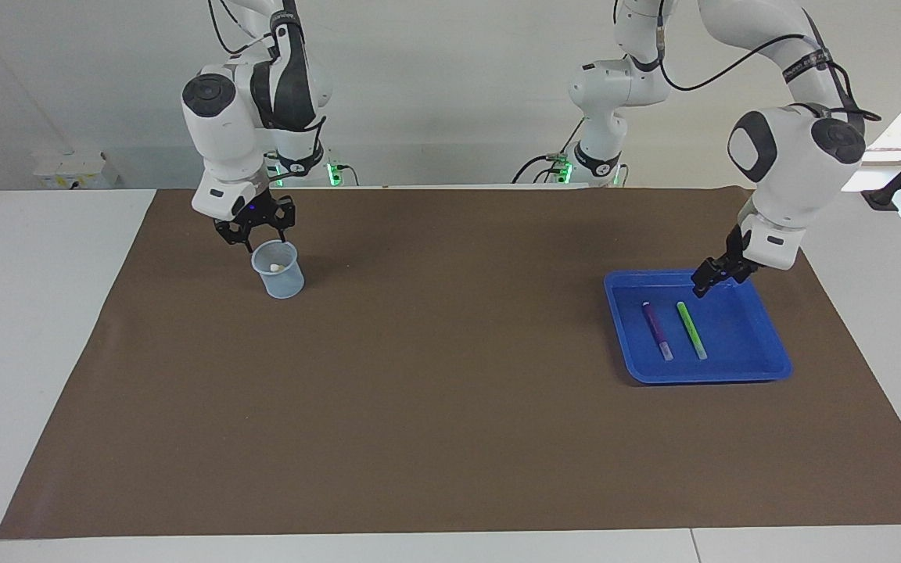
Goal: Transfer and insert pens with both arms
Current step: 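Carry the yellow pen to the cup with the right gripper and insert it, then grasp the green pen with the left gripper while the right gripper returns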
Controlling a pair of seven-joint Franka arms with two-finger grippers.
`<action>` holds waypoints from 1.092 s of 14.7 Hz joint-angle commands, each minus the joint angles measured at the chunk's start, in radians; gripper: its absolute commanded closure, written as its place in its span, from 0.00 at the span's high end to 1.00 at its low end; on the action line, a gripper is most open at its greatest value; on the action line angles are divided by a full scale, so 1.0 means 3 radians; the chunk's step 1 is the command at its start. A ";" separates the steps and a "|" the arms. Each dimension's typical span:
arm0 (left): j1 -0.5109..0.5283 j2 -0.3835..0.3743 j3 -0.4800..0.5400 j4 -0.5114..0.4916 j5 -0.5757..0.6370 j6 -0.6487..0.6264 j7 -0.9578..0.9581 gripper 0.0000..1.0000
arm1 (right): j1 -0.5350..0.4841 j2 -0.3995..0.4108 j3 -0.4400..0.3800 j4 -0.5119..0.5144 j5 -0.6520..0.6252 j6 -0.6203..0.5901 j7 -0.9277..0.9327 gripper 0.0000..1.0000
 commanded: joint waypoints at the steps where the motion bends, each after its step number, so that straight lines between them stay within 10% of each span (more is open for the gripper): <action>1: -0.0010 0.0122 -0.0032 -0.0037 0.0059 0.0111 0.0173 1.00 | -0.0076 0.0036 0.0018 0.0141 0.0574 -0.0175 0.0136 1.00; 9: -0.0031 0.0444 -0.0053 -0.0026 0.0039 0.0310 0.0342 0.87 | 0.0302 0.0241 0.0054 0.0494 0.1740 0.0141 0.1388 1.00; 14: -0.0026 0.0460 -0.0053 -0.0031 0.0029 0.0336 0.0342 0.61 | 0.0675 0.0235 0.0054 0.0448 0.2259 0.0605 0.2232 1.00; 16: -0.0026 0.0460 -0.0053 -0.0037 0.0029 0.0336 0.0342 0.34 | 0.0905 0.0220 0.0054 0.0352 0.2396 0.0978 0.2640 1.00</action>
